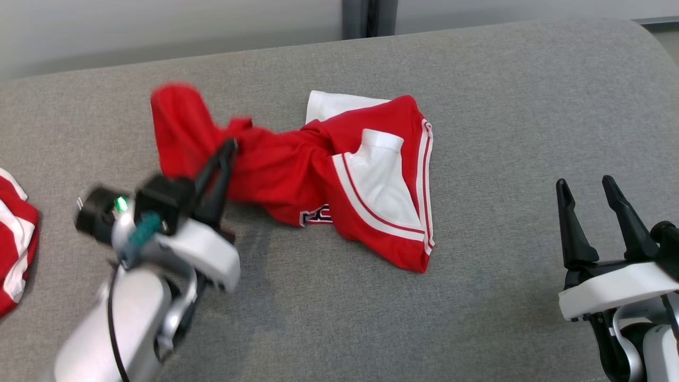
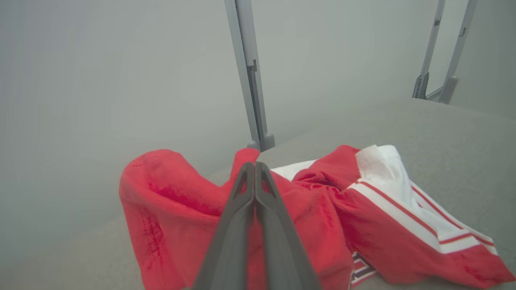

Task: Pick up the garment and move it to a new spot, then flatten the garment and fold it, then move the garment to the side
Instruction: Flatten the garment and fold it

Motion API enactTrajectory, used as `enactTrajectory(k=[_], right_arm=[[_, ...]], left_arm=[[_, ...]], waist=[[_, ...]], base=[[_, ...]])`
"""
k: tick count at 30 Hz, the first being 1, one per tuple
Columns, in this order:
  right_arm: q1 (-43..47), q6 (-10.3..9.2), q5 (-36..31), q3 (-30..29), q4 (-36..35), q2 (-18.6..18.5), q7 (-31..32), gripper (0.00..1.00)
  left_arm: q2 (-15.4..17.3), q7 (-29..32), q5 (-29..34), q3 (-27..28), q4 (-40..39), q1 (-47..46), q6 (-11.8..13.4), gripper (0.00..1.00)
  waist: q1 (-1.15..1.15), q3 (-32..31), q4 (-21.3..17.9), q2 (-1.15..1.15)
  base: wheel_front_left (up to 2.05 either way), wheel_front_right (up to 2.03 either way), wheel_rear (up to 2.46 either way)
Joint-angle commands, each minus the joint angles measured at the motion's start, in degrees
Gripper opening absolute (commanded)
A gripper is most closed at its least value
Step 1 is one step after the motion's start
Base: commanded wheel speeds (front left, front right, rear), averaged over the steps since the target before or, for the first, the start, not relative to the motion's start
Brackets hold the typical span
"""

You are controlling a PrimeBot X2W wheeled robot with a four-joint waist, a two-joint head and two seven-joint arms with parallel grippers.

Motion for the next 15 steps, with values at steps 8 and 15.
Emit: enactTrajectory(k=[8, 15], right_arm=[[1.3, -0.02, 0.8, -0.8, -0.5, -0.2, 0.4, 1.00], [1.3, -0.02, 0.9, -1.6, -1.2, -0.3, 0.9, 1.00]], left_arm=[[-1.1, -0.4, -3.3, -2.2, -2.2, 17.4, 5.3, 0.00], [-3.8, -0.9, -5.4, -4.3, -0.6, 23.4, 5.8, 0.00]], waist=[[0.00, 0.5, 1.9, 0.00], [0.00, 0.7, 4.2, 0.00]], base=[[0.00, 0.00, 0.00], [0.00, 0.00, 0.00]])
